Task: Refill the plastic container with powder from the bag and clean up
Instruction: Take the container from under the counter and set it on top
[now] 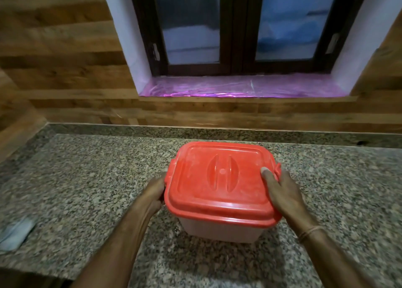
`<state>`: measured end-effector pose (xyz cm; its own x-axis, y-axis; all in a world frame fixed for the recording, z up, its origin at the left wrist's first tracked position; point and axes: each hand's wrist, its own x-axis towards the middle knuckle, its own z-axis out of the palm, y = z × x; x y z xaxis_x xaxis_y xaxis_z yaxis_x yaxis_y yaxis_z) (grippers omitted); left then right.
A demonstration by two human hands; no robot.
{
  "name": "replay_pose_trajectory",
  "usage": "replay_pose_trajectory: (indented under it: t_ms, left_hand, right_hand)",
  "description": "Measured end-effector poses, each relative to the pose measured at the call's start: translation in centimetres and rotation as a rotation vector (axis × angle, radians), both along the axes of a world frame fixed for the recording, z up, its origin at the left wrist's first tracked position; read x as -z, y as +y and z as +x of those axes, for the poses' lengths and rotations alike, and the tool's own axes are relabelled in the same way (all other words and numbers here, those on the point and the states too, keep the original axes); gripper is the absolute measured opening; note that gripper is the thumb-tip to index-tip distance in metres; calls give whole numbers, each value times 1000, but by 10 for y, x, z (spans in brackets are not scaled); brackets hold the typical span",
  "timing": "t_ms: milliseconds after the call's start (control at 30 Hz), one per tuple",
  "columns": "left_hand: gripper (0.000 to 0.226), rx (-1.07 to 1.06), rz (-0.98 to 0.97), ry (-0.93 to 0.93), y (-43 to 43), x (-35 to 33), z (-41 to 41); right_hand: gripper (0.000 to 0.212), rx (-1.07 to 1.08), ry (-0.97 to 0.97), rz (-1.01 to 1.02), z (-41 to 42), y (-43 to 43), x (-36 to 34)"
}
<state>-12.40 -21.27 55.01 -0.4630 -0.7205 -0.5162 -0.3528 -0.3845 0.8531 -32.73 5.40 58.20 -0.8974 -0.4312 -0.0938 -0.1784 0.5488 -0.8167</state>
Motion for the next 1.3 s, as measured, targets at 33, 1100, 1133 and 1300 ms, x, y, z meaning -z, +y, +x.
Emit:
replay_pose_trajectory:
  t_ms: [33,1100,1133,1300]
  left_hand:
    - [48,-23,-50,4,0,-5,-2]
    - [76,134,-267,262,18,-29,4]
    - [69,135,-259,268,20,-34,5]
    - [58,102,-314,277,22,-46,10]
  right_hand:
    - [43,-4,-17,-15,1,-2,-3]
    - [49,24,-246,-497,47,3,5]
    - [53,25,-242,-484,47,2,4]
    - [71,-3,-212,-484,46,-4,-5]
